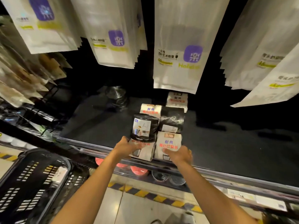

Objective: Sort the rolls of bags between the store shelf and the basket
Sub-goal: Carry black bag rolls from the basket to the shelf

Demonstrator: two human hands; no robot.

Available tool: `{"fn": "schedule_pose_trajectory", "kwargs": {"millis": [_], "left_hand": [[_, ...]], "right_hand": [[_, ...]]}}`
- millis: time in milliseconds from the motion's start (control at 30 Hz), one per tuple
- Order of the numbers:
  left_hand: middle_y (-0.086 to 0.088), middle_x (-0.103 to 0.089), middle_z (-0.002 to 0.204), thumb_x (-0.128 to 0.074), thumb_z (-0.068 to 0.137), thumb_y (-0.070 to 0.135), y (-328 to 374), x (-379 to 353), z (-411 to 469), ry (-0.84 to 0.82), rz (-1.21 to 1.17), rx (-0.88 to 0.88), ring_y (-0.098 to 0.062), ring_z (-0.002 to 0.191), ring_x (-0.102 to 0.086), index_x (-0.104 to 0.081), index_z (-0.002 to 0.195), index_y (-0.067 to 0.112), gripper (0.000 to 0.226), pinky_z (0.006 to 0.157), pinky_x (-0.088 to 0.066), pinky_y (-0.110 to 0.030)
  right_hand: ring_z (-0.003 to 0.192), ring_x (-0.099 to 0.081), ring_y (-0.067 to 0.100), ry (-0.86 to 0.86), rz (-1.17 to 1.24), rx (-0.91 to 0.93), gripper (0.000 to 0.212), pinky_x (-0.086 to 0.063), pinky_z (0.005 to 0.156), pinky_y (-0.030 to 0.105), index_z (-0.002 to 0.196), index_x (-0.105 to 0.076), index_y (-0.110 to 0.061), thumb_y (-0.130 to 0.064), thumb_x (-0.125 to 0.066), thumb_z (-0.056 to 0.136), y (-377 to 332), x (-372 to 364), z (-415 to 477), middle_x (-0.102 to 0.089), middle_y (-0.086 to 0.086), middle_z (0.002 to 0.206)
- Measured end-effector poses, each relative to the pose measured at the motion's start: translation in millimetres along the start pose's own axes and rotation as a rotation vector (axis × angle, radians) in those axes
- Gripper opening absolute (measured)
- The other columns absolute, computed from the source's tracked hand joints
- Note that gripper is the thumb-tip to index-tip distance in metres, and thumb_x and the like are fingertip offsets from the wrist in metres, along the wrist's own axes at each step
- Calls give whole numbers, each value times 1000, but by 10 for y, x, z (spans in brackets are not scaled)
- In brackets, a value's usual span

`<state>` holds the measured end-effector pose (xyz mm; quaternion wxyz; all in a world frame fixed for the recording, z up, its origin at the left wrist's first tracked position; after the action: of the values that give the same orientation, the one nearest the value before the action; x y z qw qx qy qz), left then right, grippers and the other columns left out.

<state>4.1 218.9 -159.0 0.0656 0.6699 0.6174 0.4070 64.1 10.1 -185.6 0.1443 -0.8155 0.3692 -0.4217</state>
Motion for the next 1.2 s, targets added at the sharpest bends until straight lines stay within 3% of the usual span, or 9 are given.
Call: {"fn": "schedule_pose_trajectory", "kwargs": {"millis": [100, 167, 267, 400, 567, 733, 900, 1033, 1200], "left_hand": [[-3, -65, 86, -84, 70, 23, 74, 8, -57, -24, -130, 8, -11, 75, -62, -53, 88, 13, 38, 60, -54, -20], [-4, -65, 79, -78, 73, 4, 107, 6, -106, -32, -207, 22, -9, 62, -62, -52, 79, 12, 28, 50, -53, -20], [-15, -72, 90, -80, 69, 1, 80, 27, -103, -43, -296, 25, -13, 58, -68, -65, 81, 6, 20, 54, -56, -25], [-12, -74, 79, -81, 67, 0, 41, 62, -252, -68, -376, 109, -21, 66, -72, -68, 84, 2, 21, 68, -59, -38], [-16, -73, 88, -82, 65, 0, -71, 36, -486, -101, -459, 166, -29, 78, -72, -64, 99, -3, 39, 69, -59, -42], [-15, -73, 92, -78, 68, -4, -112, -29, -736, -51, -581, 145, -29, 85, -70, -71, 90, 4, 25, 81, -56, -46], [-16, -73, 88, -77, 66, -9, -196, -89, -1094, 128, -788, 65, -19, 60, -70, -67, 98, -3, 33, 46, -54, -26], [-16, -72, 100, -80, 66, -4, -308, -72, -1517, 273, -861, 46, -22, 74, -70, -68, 103, 3, 39, 56, -56, -28], [-11, -71, 100, -76, 70, -5, -600, -51, -2172, 453, -1015, 53, -16, 70, -70, -63, 111, 6, 44, 59, -57, -30]], "right_hand": [[107, -58, 30, 16, 103, -70, 82, -51, 85, 38, 112, -52, -8, -49, -88, 51, 5, 7, 38, -60, 10, 115], [101, -56, 27, -5, 186, -102, 81, -46, 76, 35, 115, -40, -7, -36, -89, 58, -4, 51, 40, -55, 10, 113], [89, -52, 23, -24, 295, -101, 69, -44, 73, 34, 106, -33, -11, -27, -86, 65, -13, 135, 39, -55, 7, 104], [92, -58, 25, -27, 352, -105, 68, -49, 73, 36, 108, -39, -8, -31, -86, 65, 34, 272, -9, -58, 6, 100], [82, -68, 20, -63, 367, -37, 60, -58, 70, 35, 100, -58, -10, -30, -90, 54, 174, 435, -156, -70, 4, 90], [86, -64, 21, -124, 394, 37, 53, -54, 72, 36, 88, -43, -17, -20, -88, 62, 149, 587, -375, -65, 4, 90], [78, -63, 18, -211, 395, 131, 60, -49, 57, 27, 103, -46, -8, -19, -88, 62, 43, 712, -546, -65, 6, 93], [74, -63, 18, -335, 371, 229, 55, -45, 48, 24, 106, -49, -2, -9, -86, 65, -67, 745, -697, -65, 11, 94], [64, -64, 21, -522, 294, 341, 37, -50, 39, 22, 94, -60, 4, 1, -83, 64, -181, 614, -931, -69, 19, 91]]}}
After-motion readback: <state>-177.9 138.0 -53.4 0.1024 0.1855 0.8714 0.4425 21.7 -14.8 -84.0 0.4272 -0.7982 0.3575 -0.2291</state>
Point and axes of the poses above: each hand's wrist, its own z-axis towards the middle knuckle, its own x-axis out of the back of the hand, y = z × x, the point moved 1 cm from there along z, towards the middle knuckle
